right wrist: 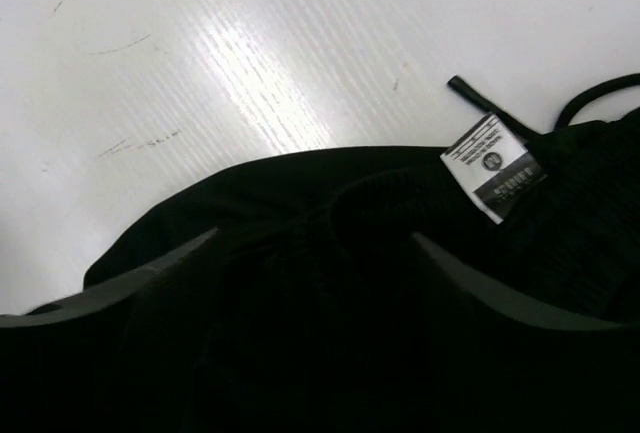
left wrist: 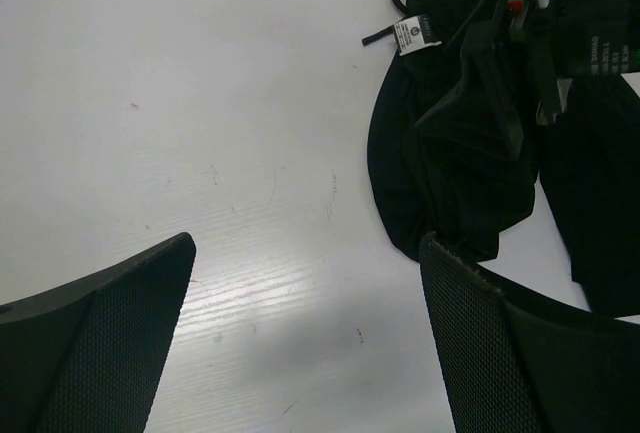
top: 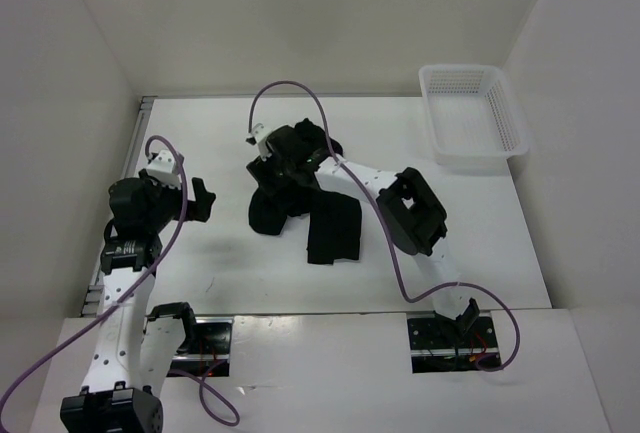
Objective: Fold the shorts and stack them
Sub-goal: Move the shorts to the center of the board, then flatten the shorts out
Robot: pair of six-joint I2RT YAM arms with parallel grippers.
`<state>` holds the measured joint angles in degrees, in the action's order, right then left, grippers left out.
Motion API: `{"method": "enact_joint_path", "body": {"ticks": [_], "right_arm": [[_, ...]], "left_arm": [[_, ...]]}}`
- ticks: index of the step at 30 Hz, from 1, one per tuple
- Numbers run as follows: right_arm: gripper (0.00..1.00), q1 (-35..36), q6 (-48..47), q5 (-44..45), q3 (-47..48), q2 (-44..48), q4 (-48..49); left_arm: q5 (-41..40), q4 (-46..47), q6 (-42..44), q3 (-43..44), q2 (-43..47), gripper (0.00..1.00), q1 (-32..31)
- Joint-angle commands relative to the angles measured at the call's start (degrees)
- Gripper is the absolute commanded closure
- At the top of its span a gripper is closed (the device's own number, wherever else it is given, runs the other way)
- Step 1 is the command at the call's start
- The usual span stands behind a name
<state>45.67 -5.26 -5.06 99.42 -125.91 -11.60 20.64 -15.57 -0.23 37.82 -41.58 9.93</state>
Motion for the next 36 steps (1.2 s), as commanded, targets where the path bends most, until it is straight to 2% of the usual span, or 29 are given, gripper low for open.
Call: {"method": "enact_joint_path", "body": {"ticks": [1, 7, 8, 11, 13, 17, 19, 23, 27, 28, 31, 32, 33, 34, 36], "right_arm": [[0.25, 0.56, -0.19, 1.02, 0.26, -0.83, 2.37], [0.48, 0.56, 1.13, 1.02, -1.51, -0.83, 0.61], [0.58, 0.56, 1.13, 1.02, -1.51, -0.83, 0.0], [0.73, 0.56, 0.6, 1.81, -2.03, -0.3, -0.53], [0.73, 0.56, -0.01, 2.34, -2.56, -0.3, -1.06], [1.0, 0.56, -2.21, 1.1, -3.26, 0.31, -2.2], [1.0, 0.56, -2.21, 0.49, -3.26, 1.01, -2.2], [1.0, -3.65, -2.21, -1.7, 1.46, 8.98, -6.49], [1.0, -15.13, -3.88, -8.72, 2.19, 20.06, -15.1], [1.0, -16.91, -4.93, -10.65, 0.79, 22.7, -16.69], [1.0, -20.17, -12.57, -7.45, -11.31, 34.82, -17.67], [1.0, -20.79, -14.85, -6.29, -18.92, 37.81, -16.37], [1.0, -20.8, -15.39, -6.28, -22.13, 42.89, -15.57], [1.0, -21.49, -15.4, -6.28, -26.95, 44.85, -15.56], [1.0, -22.81, -14.35, -7.24, -30.23, 48.72, -15.56]], "left_arm": [[0.01, 0.9, 0.23, -0.73, 0.8, 0.0, 0.44], [1.59, 1.42, 0.23, -1.79, 0.27, 0.0, 0.44], [1.59, 0.9, 0.23, -1.79, 0.27, 0.0, 0.44], [1.59, 0.9, 0.23, -1.79, 0.27, 0.0, 0.44], [1.59, 0.9, 0.23, -1.79, 0.27, 0.0, 0.44], [2.11, 0.9, 0.23, -1.79, -0.25, 0.0, 0.44], [2.73, 0.9, 0.23, -1.79, -0.25, 0.0, 0.44], [6.25, -1.82, 0.23, 0.49, -4.55, 0.0, -0.08], [4.24, -4.81, 0.23, 4.87, -13.51, 0.0, -4.21], [2.49, -5.51, 0.23, 5.76, -17.0, 0.0, -6.83], [-0.33, -5.52, 0.23, 9.8, -23.16, 0.0, -13.24], [-1.21, -5.52, 0.23, 10.94, -24.85, 0.0, -14.84], [-2.09, -4.82, 0.23, 12.09, -26.52, 0.0, -16.42], [-2.97, -4.82, 0.23, 14.1, -29.84, 0.0, -18.09], [-7.09, -2.63, 0.23, 15.52, -34.41, 0.0, -23.98]]}}
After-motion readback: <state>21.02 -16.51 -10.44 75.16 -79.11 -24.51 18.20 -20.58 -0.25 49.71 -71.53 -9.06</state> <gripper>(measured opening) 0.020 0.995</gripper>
